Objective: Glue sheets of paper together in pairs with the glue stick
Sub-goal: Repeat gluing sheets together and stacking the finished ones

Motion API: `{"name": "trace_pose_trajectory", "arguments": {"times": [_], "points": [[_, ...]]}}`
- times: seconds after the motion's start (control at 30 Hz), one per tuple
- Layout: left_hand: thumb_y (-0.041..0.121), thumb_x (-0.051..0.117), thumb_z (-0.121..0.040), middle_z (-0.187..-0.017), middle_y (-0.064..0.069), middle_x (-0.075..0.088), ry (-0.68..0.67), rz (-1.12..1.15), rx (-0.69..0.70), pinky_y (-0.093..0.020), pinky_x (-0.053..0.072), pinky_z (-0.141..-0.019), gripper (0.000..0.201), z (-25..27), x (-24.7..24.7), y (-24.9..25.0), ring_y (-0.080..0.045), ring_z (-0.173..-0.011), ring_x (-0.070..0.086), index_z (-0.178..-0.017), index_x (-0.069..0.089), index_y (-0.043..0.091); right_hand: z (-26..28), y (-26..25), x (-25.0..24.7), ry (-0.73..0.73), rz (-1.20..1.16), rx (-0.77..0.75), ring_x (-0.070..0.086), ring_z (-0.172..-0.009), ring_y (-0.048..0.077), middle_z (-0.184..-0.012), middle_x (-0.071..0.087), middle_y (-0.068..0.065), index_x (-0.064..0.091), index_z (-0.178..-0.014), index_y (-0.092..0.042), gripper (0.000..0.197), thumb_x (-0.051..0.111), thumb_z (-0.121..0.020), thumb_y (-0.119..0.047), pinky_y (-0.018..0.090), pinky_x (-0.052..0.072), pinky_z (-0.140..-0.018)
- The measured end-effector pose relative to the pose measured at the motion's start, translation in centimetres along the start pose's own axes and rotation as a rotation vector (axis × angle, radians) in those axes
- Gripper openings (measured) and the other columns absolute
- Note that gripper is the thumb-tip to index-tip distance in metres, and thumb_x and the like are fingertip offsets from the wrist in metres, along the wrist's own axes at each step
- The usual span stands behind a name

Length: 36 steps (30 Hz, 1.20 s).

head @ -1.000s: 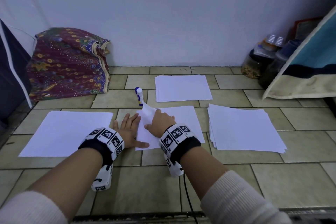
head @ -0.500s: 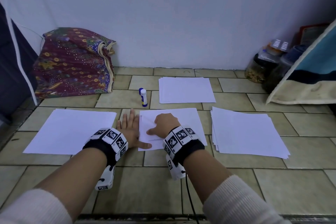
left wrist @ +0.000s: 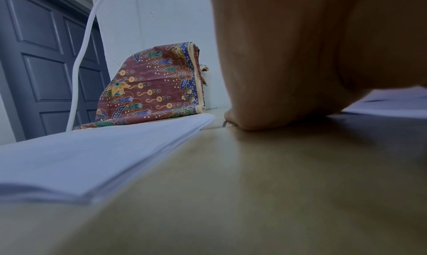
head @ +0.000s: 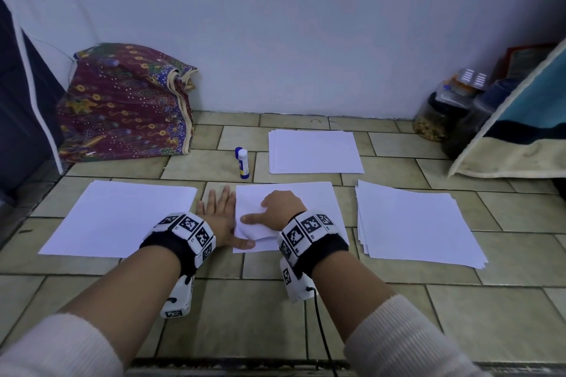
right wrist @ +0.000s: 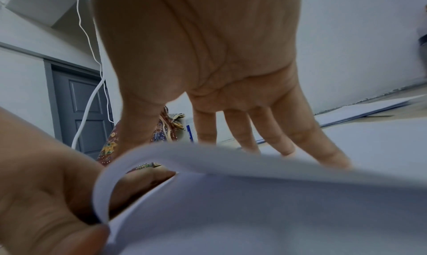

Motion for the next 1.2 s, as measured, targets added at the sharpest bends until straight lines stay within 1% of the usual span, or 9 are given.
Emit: {"name": "trace_pose_trajectory", "arguments": {"times": [0.13, 0.27, 0.33, 0.4, 0.5, 0.83, 0.97, 1.07, 1.2], "points": [[0.063, 0.075, -0.066, -0.152, -0.009, -0.036, -0.052, -0.067, 0.035, -0.049, -0.010, -0.116, 0.141, 0.5, -0.1, 0.2, -0.034, -0.140, -0.031, -0.146, -0.028, 0.008, -0.2, 0.1, 0.2, -0.020, 0.017, 0.039, 0.056, -0.106, 0.025, -0.105, 0.060, 0.008, 0.060, -0.088, -0.010, 0.045, 0.046, -0.093, -0.053, 0.034, 0.039, -0.094], [0.072, 0.075, -0.044, -0.152, -0.003, -0.036, -0.094, 0.057, 0.082, -0.047, -0.010, -0.116, 0.157, 0.6, -0.3, -0.4, -0.030, -0.140, -0.031, -0.146, -0.030, 0.016, 0.3, 0.0, -0.2, -0.002, 0.087, 0.004, 0.052, -0.118, 0.022, -0.126, 0.058, 0.005, 0.056, -0.124, -0.013, 0.042, 0.061, -0.089, -0.034, 0.035, 0.037, -0.104], [0.079, 0.061, -0.058, -0.153, -0.001, -0.035, -0.097, 0.113, 0.067, -0.045, -0.011, -0.116, 0.141, 0.6, -0.4, -0.4, -0.027, -0.141, -0.030, -0.146, -0.029, 0.016, 0.5, -0.2, -0.3, 0.000, 0.106, -0.004, 0.052, -0.118, 0.022, -0.126, 0.057, 0.004, 0.056, -0.125, -0.013, 0.042, 0.064, -0.087, -0.030, 0.035, 0.037, -0.105], [0.065, 0.050, -0.086, -0.154, 0.000, -0.032, -0.066, 0.190, 0.054, -0.044, -0.011, -0.117, 0.109, 0.4, -0.6, -0.2, -0.026, -0.143, -0.028, -0.148, -0.025, 0.016, 0.6, -0.2, -0.4, -0.004, 0.116, -0.006, 0.051, -0.119, 0.022, -0.127, 0.057, 0.004, 0.054, -0.126, -0.013, 0.043, 0.065, -0.087, -0.028, 0.035, 0.037, -0.105], [0.054, 0.039, -0.096, -0.156, -0.001, -0.028, -0.025, 0.239, 0.032, -0.043, -0.009, -0.118, 0.088, 0.1, -1.0, -0.2, -0.024, -0.144, -0.024, -0.150, -0.019, 0.017, 0.9, -0.2, -0.4, -0.017, 0.133, -0.007, 0.051, -0.118, 0.023, -0.127, 0.056, 0.006, 0.050, -0.129, -0.014, 0.050, 0.069, -0.084, -0.024, 0.035, 0.038, -0.104], [0.060, 0.063, -0.081, -0.154, 0.003, -0.034, 0.044, 0.114, 0.063, -0.053, 0.000, -0.116, 0.115, 0.6, -1.5, 0.9, -0.035, -0.145, -0.017, -0.150, -0.021, 0.021, 1.2, -0.4, 0.8, -0.082, 0.245, 0.039, 0.033, -0.129, 0.034, -0.137, 0.040, 0.015, 0.025, -0.140, -0.016, 0.061, 0.060, -0.090, -0.021, 0.047, 0.035, -0.105], [0.062, 0.054, -0.086, -0.159, 0.004, -0.021, -0.017, -0.080, 0.054, -0.058, 0.007, -0.116, 0.105, 0.7, -1.5, 1.5, -0.033, -0.146, -0.016, -0.152, -0.013, 0.016, 0.7, -1.0, 1.4, -0.083, 0.294, 0.110, 0.023, -0.137, 0.038, -0.149, 0.025, 0.016, 0.018, -0.146, -0.013, 0.062, 0.050, -0.094, -0.019, 0.058, 0.030, -0.106], [0.065, 0.050, -0.085, -0.160, 0.003, -0.017, -0.002, -0.162, 0.041, -0.059, 0.006, -0.115, 0.104, 0.5, -1.6, 1.4, -0.031, -0.146, -0.017, -0.153, -0.012, 0.016, 0.0, -3.0, 2.3, -0.096, 0.308, -0.086, 0.003, -0.146, 0.027, -0.159, 0.006, 0.005, 0.000, -0.152, -0.015, 0.073, 0.048, -0.096, -0.016, 0.060, 0.016, -0.112], [0.071, 0.047, -0.083, -0.159, 0.004, -0.019, -0.005, -0.196, 0.031, -0.059, 0.004, -0.116, 0.107, 0.5, -1.4, 1.2, -0.029, -0.146, -0.017, -0.152, -0.012, 0.016, -0.5, -1.2, 2.2, -0.216, 0.384, -0.206, 0.002, -0.147, 0.017, -0.160, -0.006, -0.004, -0.004, -0.152, -0.017, 0.091, 0.062, -0.090, -0.028, 0.063, 0.011, -0.111]]}}
Point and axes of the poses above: each hand's wrist, its own z-axis away from the middle knuckle, its own x-axis out of the palm, y = z × x, the point moved 9 cm from there along -z, towards the middle knuckle
